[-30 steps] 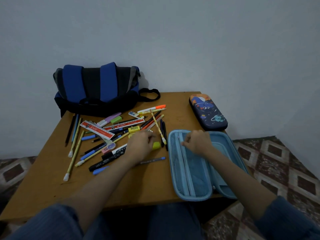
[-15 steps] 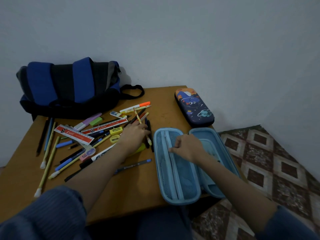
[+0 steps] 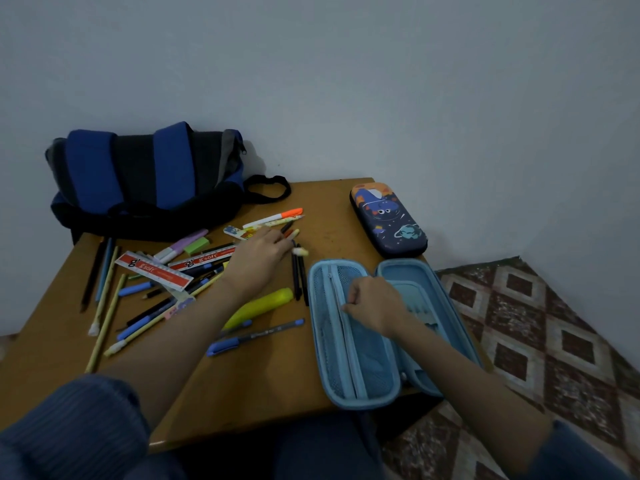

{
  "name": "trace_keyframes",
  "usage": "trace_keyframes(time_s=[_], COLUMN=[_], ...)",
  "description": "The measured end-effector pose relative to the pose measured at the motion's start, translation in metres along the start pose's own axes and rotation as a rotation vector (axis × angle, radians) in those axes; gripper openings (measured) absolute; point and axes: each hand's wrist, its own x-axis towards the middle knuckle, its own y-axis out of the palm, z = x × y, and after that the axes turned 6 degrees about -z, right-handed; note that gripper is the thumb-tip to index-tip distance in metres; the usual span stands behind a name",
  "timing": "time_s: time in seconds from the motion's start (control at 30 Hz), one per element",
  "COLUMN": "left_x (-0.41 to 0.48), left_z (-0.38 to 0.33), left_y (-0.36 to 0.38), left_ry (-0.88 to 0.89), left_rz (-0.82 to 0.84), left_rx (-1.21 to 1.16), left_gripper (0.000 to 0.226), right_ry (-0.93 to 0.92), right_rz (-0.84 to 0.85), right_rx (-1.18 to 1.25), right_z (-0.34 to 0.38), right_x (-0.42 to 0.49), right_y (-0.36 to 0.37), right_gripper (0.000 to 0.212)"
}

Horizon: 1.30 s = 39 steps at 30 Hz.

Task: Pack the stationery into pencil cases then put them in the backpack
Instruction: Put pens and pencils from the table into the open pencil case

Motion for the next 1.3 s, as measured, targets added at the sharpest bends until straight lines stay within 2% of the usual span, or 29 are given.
trace_keyframes(time_s=[0.1,0.2,0.33,0.47,0.57,0.7,0.87,1.1,1.13,1.23,1.3], left_x=[0.005,0.008,0.01,0.006,-0.002,-0.012,-0.02,-0.027,-0.027,-0.03,-0.032], left_z=[-0.002,-0.009,-0.021,-0.031,-0.041,-0.051,-0.058,-0.059,-0.06,-0.063,-0.067], left_y=[-0.018,-0.038,-0.058,-0.065,-0.064,-0.058,-0.053,-0.048,-0.048,-0.046,-0.045], left_ry=[-0.172,-0.355,-0.535,-0.744,-0.821,-0.908,-0.953,-1.001,-1.016,-1.069,-1.075], left_rz=[-0.211,-0.417,-0.542,-0.516,-0.465,-0.416,-0.38,-0.349,-0.35,-0.369,-0.378], left_rx=[-0.173,-0.341,-0.482,-0.641,-0.704,-0.768,-0.817,-0.815,-0.827,-0.886,-0.902], left_gripper=[0.009,0.012,0.015,0.011,0.006,0.005,0.007,0.006,0.01,0.046,0.057], right_ry=[0.027,0.052,0.066,0.085,0.113,0.094,0.074,0.062,0.065,0.095,0.096], right_rz=[0.042,0.054,0.069,0.077,0.078,0.084,0.115,0.059,0.06,0.041,0.02], right_rx=[-0.044,-0.103,-0.127,-0.098,-0.086,-0.119,-0.136,-0.086,-0.071,0.029,0.127], right_z=[0.003,0.004,0.006,0.007,0.009,0.013,0.012,0.014,0.013,0.009,0.005], right_x=[-0.001,0.001,0.002,0.002,0.003,0.001,0.001,-0.005,-0.006,-0.007,-0.008], right_y=[0.002,0.005,0.006,0.006,0.003,-0.002,-0.002,-0.003,-0.003,-0.002,-0.004], right_gripper=[0.026,0.034,0.044,0.048,0.04,0.048,0.049,0.045,0.043,0.039,0.037])
